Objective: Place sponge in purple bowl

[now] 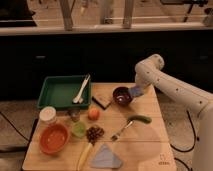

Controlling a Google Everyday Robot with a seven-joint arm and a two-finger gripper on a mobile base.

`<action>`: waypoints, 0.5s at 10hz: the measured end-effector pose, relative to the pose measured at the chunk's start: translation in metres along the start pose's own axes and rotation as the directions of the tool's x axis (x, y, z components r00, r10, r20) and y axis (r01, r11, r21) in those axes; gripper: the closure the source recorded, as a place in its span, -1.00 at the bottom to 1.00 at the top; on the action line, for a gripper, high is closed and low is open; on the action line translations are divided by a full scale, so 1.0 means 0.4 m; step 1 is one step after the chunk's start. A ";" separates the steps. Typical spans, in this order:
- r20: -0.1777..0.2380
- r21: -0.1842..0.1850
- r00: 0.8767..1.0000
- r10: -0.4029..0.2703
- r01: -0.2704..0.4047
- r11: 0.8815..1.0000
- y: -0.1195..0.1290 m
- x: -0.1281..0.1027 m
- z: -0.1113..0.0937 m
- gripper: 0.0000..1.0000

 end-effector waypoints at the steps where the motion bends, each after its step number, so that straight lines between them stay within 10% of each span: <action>1: 0.001 -0.001 1.000 -0.007 0.007 1.000 -0.003 -0.002 0.002 0.92; 5: 0.013 0.000 0.999 -0.051 0.051 0.999 -0.035 -0.025 0.011 0.92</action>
